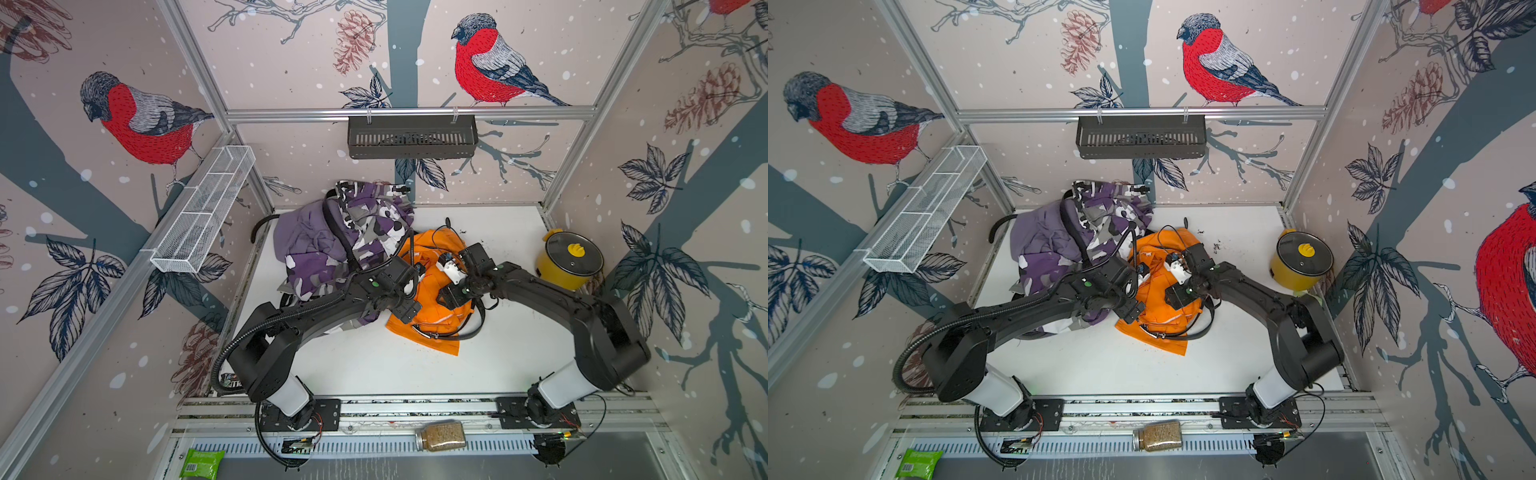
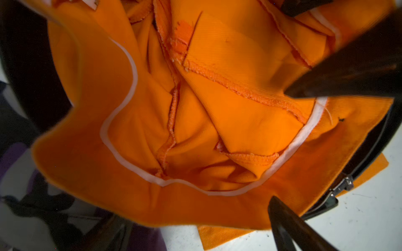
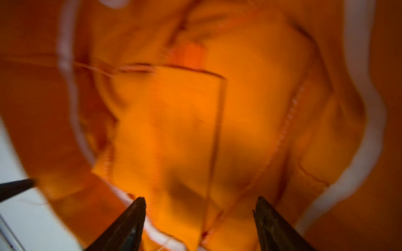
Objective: Remove the belt from the trousers
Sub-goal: Adjust the trousers at the center of the board.
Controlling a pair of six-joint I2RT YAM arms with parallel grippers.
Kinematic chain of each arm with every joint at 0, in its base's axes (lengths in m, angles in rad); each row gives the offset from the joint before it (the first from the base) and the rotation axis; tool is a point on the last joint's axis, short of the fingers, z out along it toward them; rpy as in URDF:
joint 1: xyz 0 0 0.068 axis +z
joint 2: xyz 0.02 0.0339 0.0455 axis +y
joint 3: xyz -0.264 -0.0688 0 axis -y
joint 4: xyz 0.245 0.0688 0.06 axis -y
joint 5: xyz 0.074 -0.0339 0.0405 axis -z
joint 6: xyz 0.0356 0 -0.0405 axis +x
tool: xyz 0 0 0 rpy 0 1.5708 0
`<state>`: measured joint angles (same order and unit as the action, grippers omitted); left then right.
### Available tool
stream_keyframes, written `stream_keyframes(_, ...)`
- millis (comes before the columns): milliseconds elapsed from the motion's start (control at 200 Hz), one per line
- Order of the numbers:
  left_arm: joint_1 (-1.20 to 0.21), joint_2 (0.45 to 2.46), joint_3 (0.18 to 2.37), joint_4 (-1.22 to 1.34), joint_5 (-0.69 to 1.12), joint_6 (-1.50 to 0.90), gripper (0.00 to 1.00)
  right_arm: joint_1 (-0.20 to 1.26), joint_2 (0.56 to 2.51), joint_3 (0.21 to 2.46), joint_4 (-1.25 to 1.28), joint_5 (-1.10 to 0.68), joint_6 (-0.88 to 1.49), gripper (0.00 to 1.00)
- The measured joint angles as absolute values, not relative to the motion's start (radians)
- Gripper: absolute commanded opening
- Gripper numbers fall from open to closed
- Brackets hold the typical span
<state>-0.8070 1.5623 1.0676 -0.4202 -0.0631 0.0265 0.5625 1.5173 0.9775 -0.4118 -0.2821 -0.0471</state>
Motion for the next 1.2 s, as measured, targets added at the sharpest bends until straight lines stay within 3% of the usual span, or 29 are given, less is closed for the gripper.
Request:
stream_keyframes(355,-0.718,1.341,0.95,-0.374,-0.079,-0.078,0.93,0.836,1.367,0.81,-0.358,-0.223,-0.022,0.89)
stream_keyframes(645,-0.633,1.238,0.892,-0.363,-0.079,-0.153,0.92,0.927,1.503,0.789,-0.266,-0.178,0.023,0.74)
stream_keyframes(715,-0.627,1.232,0.887,-0.358,-0.079,-0.157,0.92,0.937,1.526,0.789,-0.255,-0.154,0.027,0.66)
stream_keyframes(810,-0.625,1.229,0.883,-0.355,-0.081,-0.16,0.91,0.937,1.541,0.79,-0.233,-0.128,0.032,0.43)
stream_keyframes(1025,-0.619,1.222,0.878,-0.348,-0.081,-0.168,0.91,0.94,1.56,0.801,-0.204,-0.105,0.034,0.1)
stream_keyframes(1201,-0.619,1.209,0.878,-0.348,-0.091,-0.176,0.91,0.934,1.568,0.828,-0.206,-0.105,0.023,0.03)
